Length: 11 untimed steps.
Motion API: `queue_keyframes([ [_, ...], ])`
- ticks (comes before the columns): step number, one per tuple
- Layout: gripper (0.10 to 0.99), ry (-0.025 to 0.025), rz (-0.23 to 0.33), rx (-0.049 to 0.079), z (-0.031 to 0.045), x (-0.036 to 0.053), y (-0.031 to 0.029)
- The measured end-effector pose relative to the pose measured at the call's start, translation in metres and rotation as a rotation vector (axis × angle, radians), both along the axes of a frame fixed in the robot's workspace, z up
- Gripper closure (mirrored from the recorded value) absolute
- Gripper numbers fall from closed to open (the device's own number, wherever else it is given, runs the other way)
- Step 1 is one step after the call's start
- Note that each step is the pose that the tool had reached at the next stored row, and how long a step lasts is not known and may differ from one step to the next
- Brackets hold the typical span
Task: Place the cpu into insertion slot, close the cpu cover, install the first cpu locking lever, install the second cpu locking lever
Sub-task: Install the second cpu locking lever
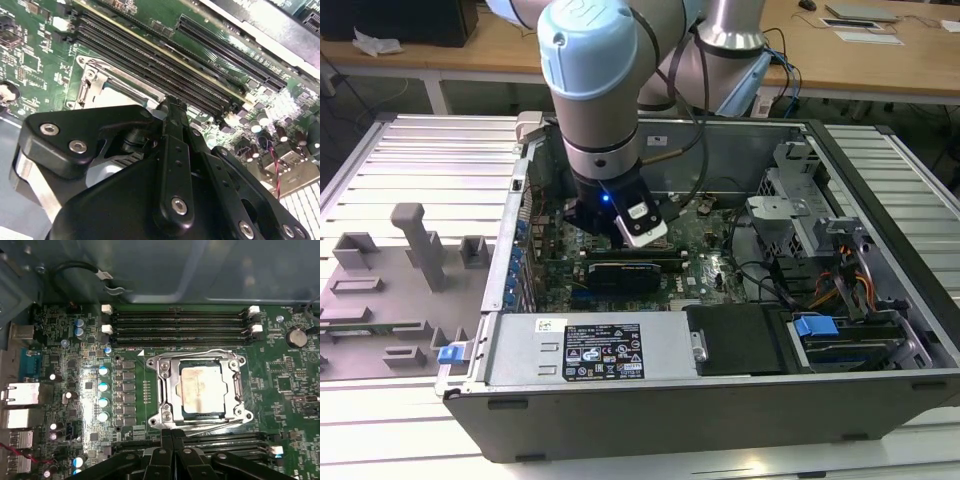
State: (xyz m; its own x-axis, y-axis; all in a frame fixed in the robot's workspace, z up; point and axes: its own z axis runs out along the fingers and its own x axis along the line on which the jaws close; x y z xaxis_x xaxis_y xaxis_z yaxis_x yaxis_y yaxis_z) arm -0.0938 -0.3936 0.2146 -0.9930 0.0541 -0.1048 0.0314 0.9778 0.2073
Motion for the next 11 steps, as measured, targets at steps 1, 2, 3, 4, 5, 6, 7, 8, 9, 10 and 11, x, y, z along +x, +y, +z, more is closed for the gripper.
queue_keyframes([
  [1, 0.98, -0.0001, 0.0, 0.001, -0.0021, -0.0004, 0.0],
  [2, 0.98, -0.0005, 0.0, 0.002, -0.0033, -0.0008, 0.0],
  [3, 0.98, -0.0007, 0.0, 0.002, -0.0042, -0.0012, 0.0],
  [4, 0.98, -0.0008, 0.0, 0.003, -0.0054, -0.0018, 0.0],
  [5, 0.98, -0.001, 0.0, 0.005, -0.0064, -0.0026, -0.0001],
  [6, 0.98, -0.0015, 0.0, 0.009, -0.0076, -0.0042, 0.0],
  [7, 0.98, -0.0018, 0.0, 0.015, -0.0093, -0.0048, 0.0003],
  [8, 0.98, -0.0017, 0.0, 0.022, -0.0109, -0.005, 0.0008],
  [9, 0.98, -0.0017, 0.0, 0.026, -0.0117, -0.005, 0.001],
  [10, 0.98, -0.0019, 0.0, 0.027, -0.0126, -0.0051, 0.0011],
  [11, 0.98, -0.0018, 0.0, 0.028, -0.013, -0.0054, 0.0011],
])
